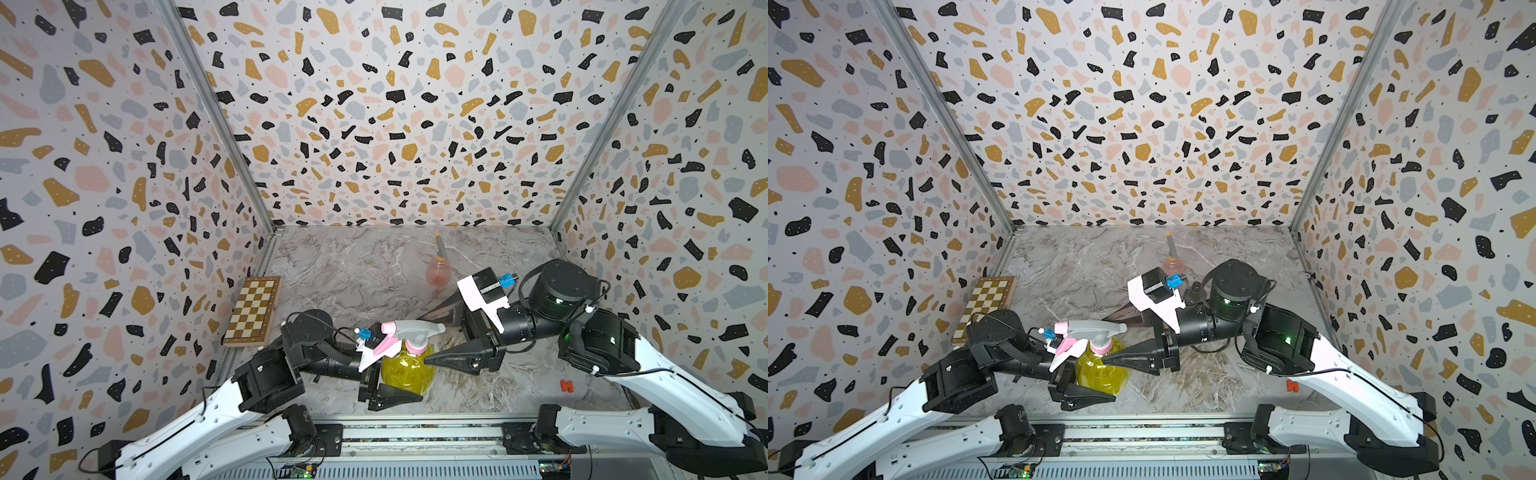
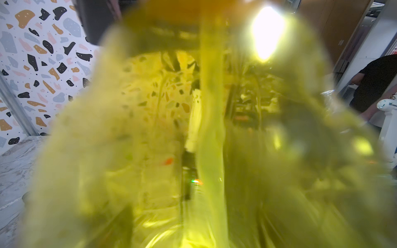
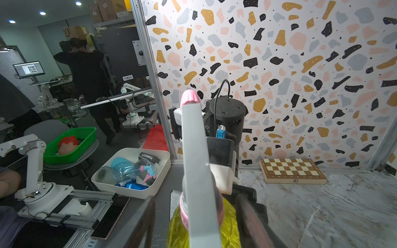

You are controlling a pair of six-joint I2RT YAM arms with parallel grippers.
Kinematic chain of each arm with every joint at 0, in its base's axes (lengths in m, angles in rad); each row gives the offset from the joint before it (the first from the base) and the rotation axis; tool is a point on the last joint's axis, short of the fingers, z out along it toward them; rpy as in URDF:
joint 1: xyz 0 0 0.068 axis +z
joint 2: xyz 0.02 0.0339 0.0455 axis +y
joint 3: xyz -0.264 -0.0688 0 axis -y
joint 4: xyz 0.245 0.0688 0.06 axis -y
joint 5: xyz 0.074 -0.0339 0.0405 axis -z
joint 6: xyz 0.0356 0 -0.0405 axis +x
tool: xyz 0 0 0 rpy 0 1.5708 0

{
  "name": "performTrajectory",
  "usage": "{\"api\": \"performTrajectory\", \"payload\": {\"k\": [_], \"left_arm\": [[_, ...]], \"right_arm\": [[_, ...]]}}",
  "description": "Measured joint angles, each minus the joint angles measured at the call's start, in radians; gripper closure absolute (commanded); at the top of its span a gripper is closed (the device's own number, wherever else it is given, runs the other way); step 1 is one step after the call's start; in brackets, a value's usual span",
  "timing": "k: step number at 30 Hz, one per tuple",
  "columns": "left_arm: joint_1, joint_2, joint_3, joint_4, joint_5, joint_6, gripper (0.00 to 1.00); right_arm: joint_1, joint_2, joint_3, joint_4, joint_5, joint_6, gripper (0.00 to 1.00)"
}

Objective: Attach spray nozzles to spray bottles
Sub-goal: Screw the spray nozzle on the spray bottle.

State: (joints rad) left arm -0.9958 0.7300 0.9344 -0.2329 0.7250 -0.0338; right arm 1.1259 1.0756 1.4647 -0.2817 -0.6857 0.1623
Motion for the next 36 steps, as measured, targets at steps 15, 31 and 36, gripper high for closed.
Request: {"api": "performTrajectory", "payload": {"k": [15, 31, 36], "left_arm": [[-0.002, -0.008, 0.013, -0.015, -0.049, 0.008, 1.00], [-0.003, 0.026, 0.033, -0.048, -0.535, -0.001, 1.00], [0.002, 0.050, 0.027, -0.059, -0.663, -0.024, 1.00]], "right_arm": [[0.072, 0.024, 0.012, -0.001, 0.107, -0.018, 0.80], [0.204, 0.084, 0.019, -0.010, 0.808, 0.243, 0.85], [0.255, 0.164, 0.063, -0.032, 1.094, 0.349, 0.83]]}}
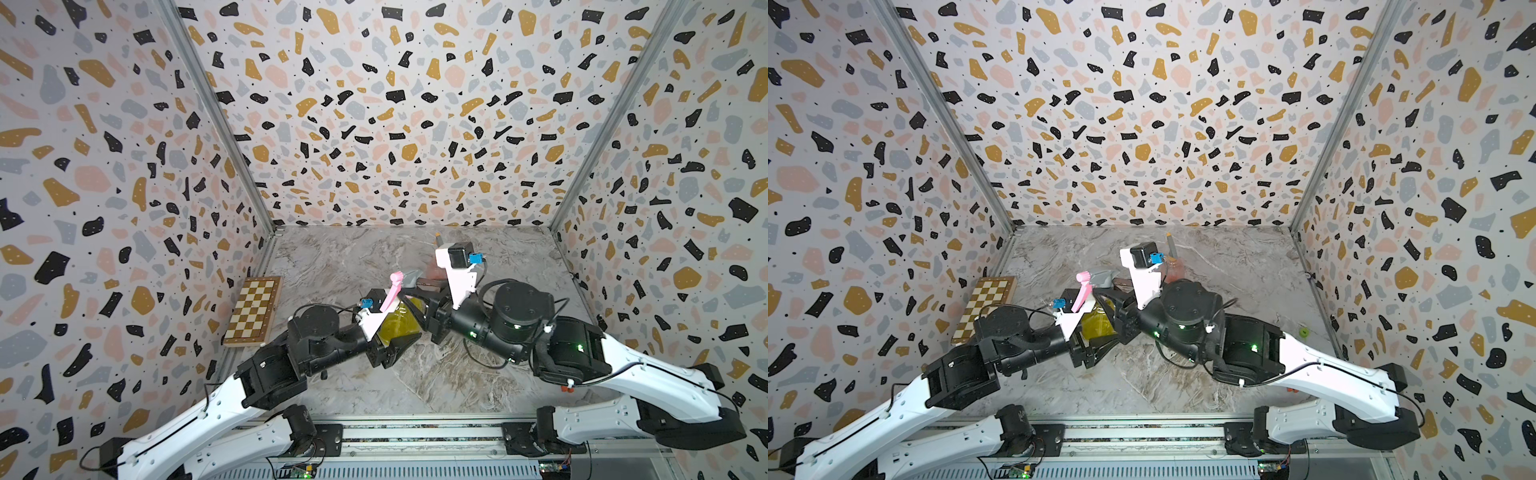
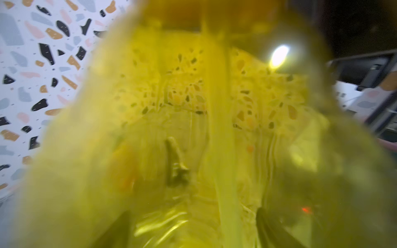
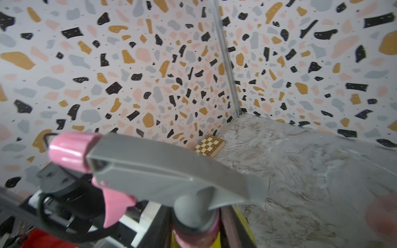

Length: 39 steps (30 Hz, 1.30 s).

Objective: Attach spray nozzles to spray bottles
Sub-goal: Screw the spray nozzle on the spray bottle.

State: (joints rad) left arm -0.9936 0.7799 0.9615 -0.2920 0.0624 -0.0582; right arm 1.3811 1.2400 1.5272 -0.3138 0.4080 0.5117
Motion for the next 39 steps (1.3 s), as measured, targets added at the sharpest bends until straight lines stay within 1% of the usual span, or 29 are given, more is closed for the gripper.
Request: {"api": "performTrajectory", "payload": {"k": [3, 5, 8, 9, 10, 15, 20, 26, 28, 32, 35, 39], "left_arm": [[0.003, 0.008, -0.010, -0.012, -0.042, -0.013, 1.00], [0.003, 0.010, -0.017, -0.017, -0.050, -0.018, 1.00], [0.002, 0.003, -0.019, -0.018, -0.046, -0.015, 1.00], [0.002, 0.000, -0.021, -0.017, -0.042, -0.012, 1.00], [0.002, -0.005, -0.023, -0.015, -0.035, -0.010, 1.00], [0.003, -0.031, -0.023, 0.039, 0.006, -0.005, 1.00], [0.002, -0.061, -0.023, 0.075, 0.066, 0.015, 1.00], [0.005, -0.085, -0.023, 0.069, 0.217, 0.036, 1.00], [0.008, -0.094, -0.023, 0.068, 0.279, 0.039, 1.00], [0.003, -0.104, -0.023, 0.068, 0.431, 0.042, 1.00], [0.003, -0.109, -0.023, 0.067, 0.500, 0.039, 1.00], [0.003, -0.110, -0.023, 0.066, 0.555, 0.039, 1.00]], "right_arm": [[0.013, 0.025, 0.001, -0.005, 0.095, 0.043, 0.76], [0.017, 0.029, -0.004, -0.012, 0.129, 0.055, 0.70], [0.024, -0.003, -0.032, 0.007, 0.142, 0.045, 0.54], [0.028, -0.020, -0.047, 0.015, 0.133, 0.033, 0.48], [0.034, -0.041, -0.062, 0.022, 0.117, 0.019, 0.44], [0.070, -0.140, -0.121, 0.006, -0.042, -0.104, 0.31], [0.074, -0.197, -0.125, -0.033, -0.224, -0.211, 0.28], [0.060, -0.212, -0.110, -0.072, -0.357, -0.297, 0.27], [0.029, -0.217, -0.093, -0.082, -0.414, -0.315, 0.29], [-0.100, -0.220, -0.051, -0.082, -0.540, -0.332, 0.29], [-0.182, -0.219, -0.039, -0.075, -0.647, -0.334, 0.30], [-0.235, -0.203, -0.037, -0.049, -0.781, -0.333, 0.33]]}}
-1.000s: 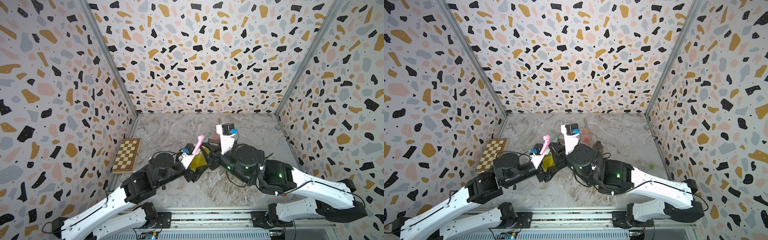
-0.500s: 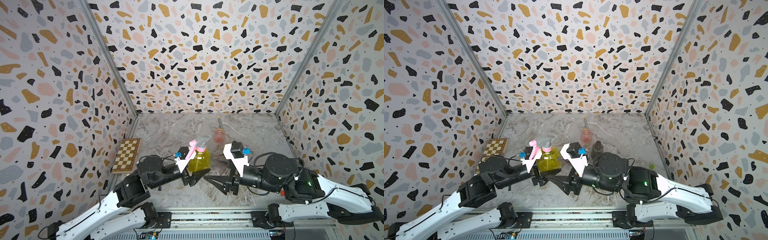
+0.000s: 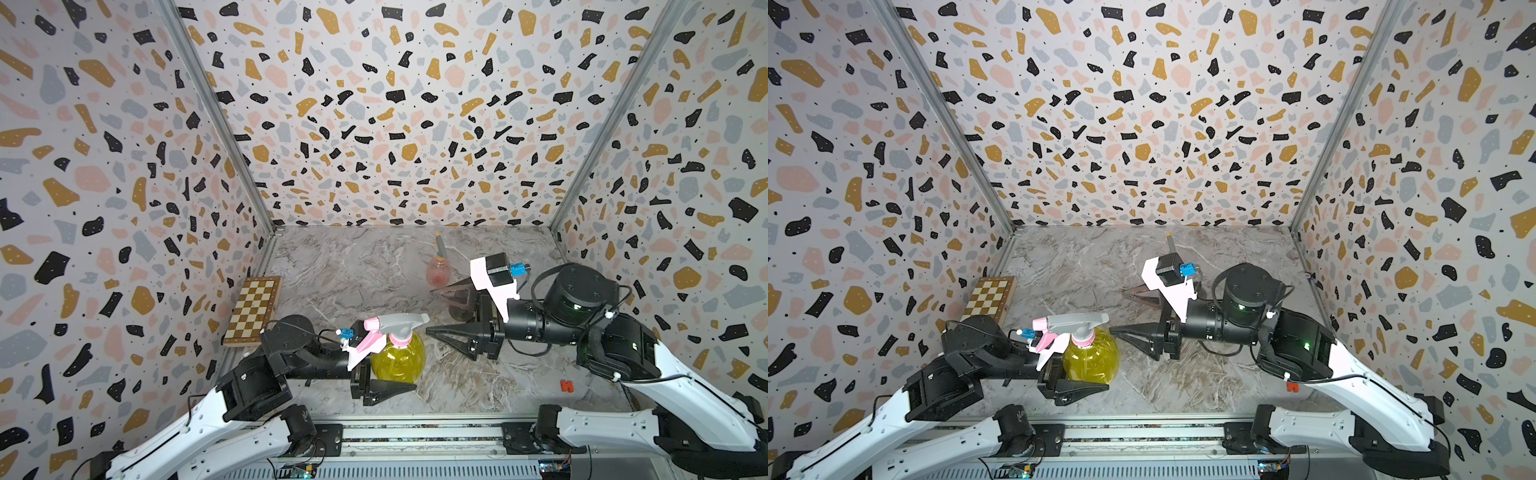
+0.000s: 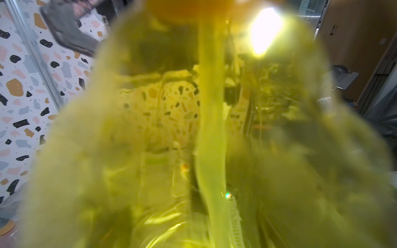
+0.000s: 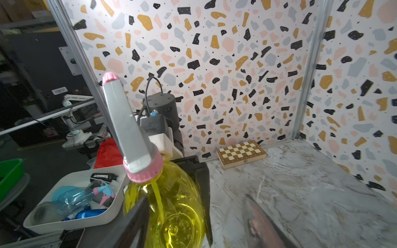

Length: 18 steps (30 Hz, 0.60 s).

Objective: Attach spray nozzles to spray bottles
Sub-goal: Screw the spray nozzle on the spray bottle.

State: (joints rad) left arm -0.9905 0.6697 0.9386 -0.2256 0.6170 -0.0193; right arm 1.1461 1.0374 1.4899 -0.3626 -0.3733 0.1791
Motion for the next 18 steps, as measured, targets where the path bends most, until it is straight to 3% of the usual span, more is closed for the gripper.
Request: {"api": "performTrajectory", "payload": {"k": [8, 18], "left_arm": [[0.000, 0.006, 0.000, -0.016, 0.041, 0.000, 1.00], [0.000, 0.016, 0.000, -0.022, 0.047, 0.000, 1.00]], "right_arm": [[-0.006, 0.063, 0.023, 0.044, -0.186, 0.003, 0.38], [0.030, 0.103, 0.043, 0.071, -0.248, 0.005, 0.52]]}}
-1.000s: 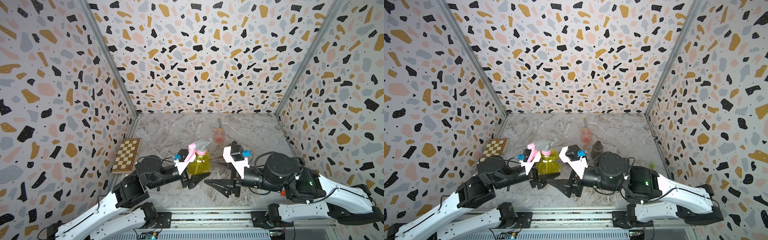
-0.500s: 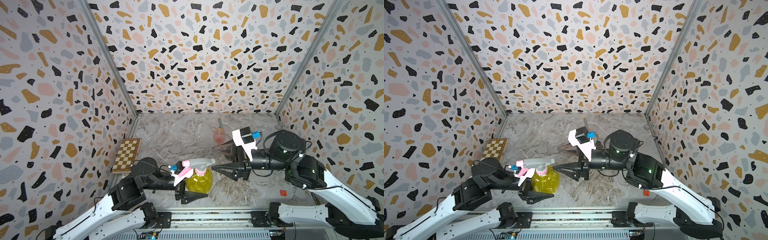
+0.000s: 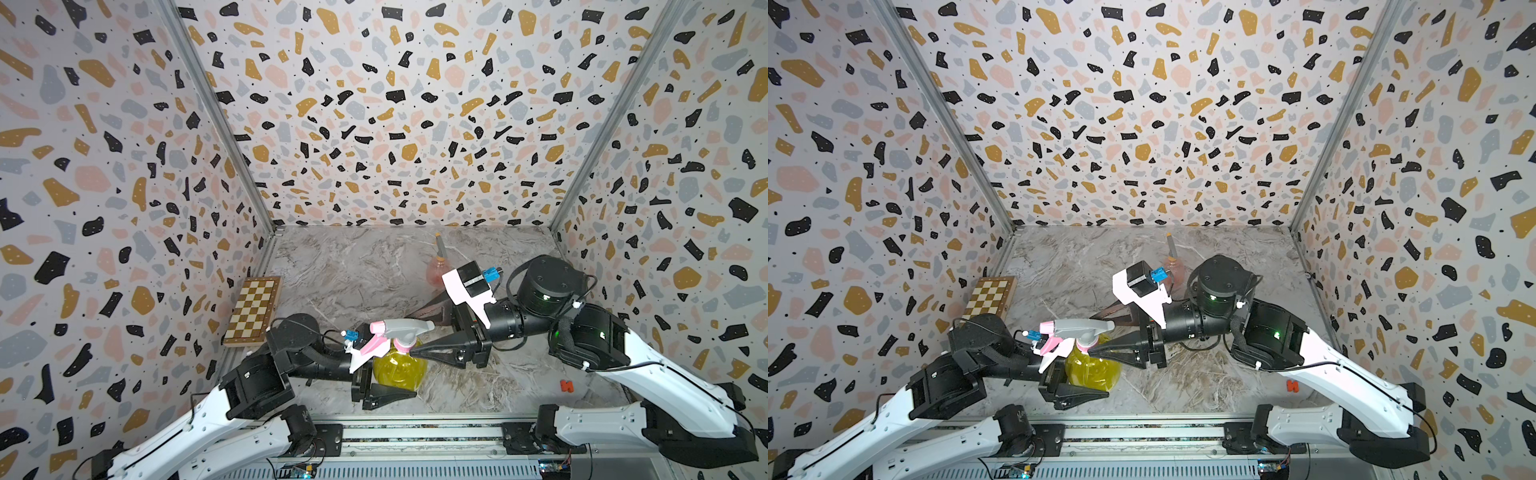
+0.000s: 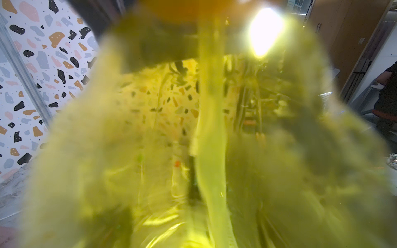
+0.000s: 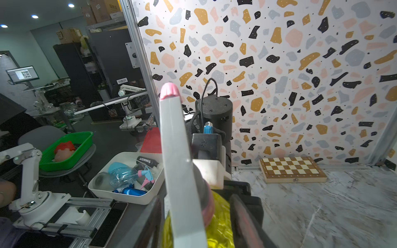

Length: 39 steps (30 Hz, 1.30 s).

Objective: Attach spray nozzles to spray bottles
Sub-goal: Screw the spray nozzle on the spray bottle.

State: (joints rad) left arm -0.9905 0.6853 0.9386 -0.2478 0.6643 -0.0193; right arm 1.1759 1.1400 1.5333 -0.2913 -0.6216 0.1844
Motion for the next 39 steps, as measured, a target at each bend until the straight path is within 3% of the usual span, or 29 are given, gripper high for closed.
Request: {"api": "performTrajectory", "payload": {"k": [8, 23, 33, 39], "left_arm": [[-0.001, 0.002, 0.000, -0.002, 0.000, 0.001, 1.00], [-0.005, -0.014, 0.004, -0.018, -0.026, 0.002, 1.00], [-0.014, -0.019, 0.035, -0.062, -0.220, 0.048, 1.00], [-0.014, 0.013, 0.063, -0.074, -0.420, 0.053, 1.00]], "right_arm": [[0.024, 0.013, 0.009, 0.000, 0.014, -0.007, 0.64], [0.095, 0.009, 0.009, 0.000, 0.151, -0.029, 0.76], [0.186, 0.024, 0.010, 0.003, 0.420, 0.013, 0.81], [0.197, 0.048, 0.030, -0.002, 0.642, 0.106, 0.83]]}}
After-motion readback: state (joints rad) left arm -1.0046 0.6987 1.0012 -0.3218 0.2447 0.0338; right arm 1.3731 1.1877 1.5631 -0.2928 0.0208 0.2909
